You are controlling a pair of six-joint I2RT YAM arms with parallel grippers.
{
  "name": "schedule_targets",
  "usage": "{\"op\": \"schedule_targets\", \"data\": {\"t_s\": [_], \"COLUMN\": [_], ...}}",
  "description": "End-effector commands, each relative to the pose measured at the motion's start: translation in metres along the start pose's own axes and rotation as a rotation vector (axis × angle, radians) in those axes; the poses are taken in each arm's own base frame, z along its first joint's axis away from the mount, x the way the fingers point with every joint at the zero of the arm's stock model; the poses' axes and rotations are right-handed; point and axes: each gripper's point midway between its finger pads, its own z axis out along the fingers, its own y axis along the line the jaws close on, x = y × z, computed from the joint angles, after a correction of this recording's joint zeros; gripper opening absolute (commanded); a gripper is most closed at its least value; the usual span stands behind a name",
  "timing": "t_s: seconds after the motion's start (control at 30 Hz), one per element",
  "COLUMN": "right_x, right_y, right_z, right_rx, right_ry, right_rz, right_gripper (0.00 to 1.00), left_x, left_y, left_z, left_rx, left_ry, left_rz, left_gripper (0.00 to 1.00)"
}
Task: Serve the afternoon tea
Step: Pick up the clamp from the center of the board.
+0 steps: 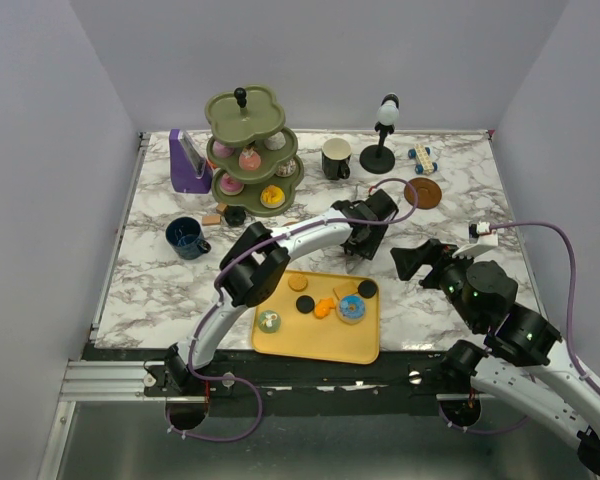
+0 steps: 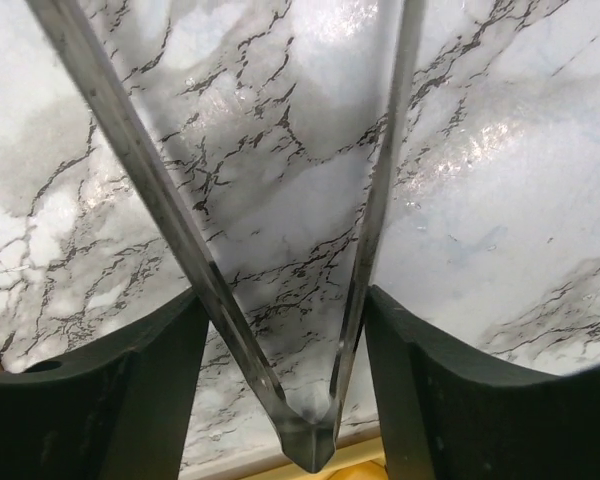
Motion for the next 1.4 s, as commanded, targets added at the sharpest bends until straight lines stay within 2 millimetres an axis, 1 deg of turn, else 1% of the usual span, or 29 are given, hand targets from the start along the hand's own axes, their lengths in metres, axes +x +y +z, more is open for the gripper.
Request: {"op": "schedule_targets", "data": {"t_s": [0.0,0.07,0.17,0.2,0.27,0.4,0.57,0.67,0.77,0.93,1.0,1.13,1.2,1.3,1.33,1.37], "right_x": [0.003,0.003,0.002,0.003,0.003,0.002,0.002,0.002,0.002,0.004,0.005,0.005,0.005,0.009,0.01,0.01], "right_y": [-0.004,-0.004,-0.004,-0.004,-0.005,-0.004,-0.005,-0.005,-0.004,-0.004,-0.005,-0.006,-0.004,0.002,0.006,0.01], "right_z": [0.001,0.001,0.001,0.001,0.002,0.002,0.002,0.002,0.002,0.003,0.003,0.005,0.006,0.011,0.012,0.014], "right_rx": [0.013,0.015,0.016,0.018,0.019,0.022,0.022,0.024,0.021,0.019,0.022,0.03,0.029,0.011,-0.002,-0.015], "right_ry": [0.0,-0.001,-0.003,-0.002,-0.001,-0.004,-0.005,-0.005,-0.005,-0.002,-0.001,-0.004,-0.004,0.007,0.012,0.015], "right_rz": [-0.005,-0.005,-0.004,-0.005,-0.007,-0.005,-0.005,-0.004,-0.003,0.004,0.007,0.008,0.014,0.034,0.046,0.056], "right_gripper": [1.0,1.0,1.0,1.0,1.0,1.0,1.0,1.0,1.0,1.0,1.0,1.0,1.0,1.0,1.0,1.0], "left_x": [0.029,0.03,0.031,0.028,0.027,0.025,0.017,0.016,0.011,-0.003,-0.005,-0.002,-0.001,-0.002,-0.002,-0.001], "left_y": [0.011,0.011,0.013,0.012,0.012,0.009,0.005,0.01,0.014,0.016,0.019,0.026,0.031,0.037,0.04,0.042], "left_z": [0.019,0.018,0.015,0.011,0.004,-0.016,-0.057,-0.079,-0.095,-0.12,-0.13,-0.153,-0.167,-0.197,-0.21,-0.218], "left_rx": [-0.048,-0.035,-0.041,-0.033,-0.023,0.005,0.038,0.044,0.053,0.057,0.059,0.073,0.084,0.128,0.146,0.16], "left_ry": [0.055,0.053,0.048,0.029,0.01,-0.016,-0.101,-0.143,-0.187,-0.242,-0.264,-0.316,-0.351,-0.437,-0.478,-0.507], "left_rz": [0.021,0.011,0.002,0.0,-0.004,-0.009,-0.016,-0.027,-0.03,-0.031,-0.031,-0.038,-0.048,-0.075,-0.084,-0.088], "left_gripper": [0.64,0.6,0.61,0.61,0.6,0.6,0.6,0.6,0.6,0.6,0.6,0.6,0.6,0.6,0.6,0.6]}}
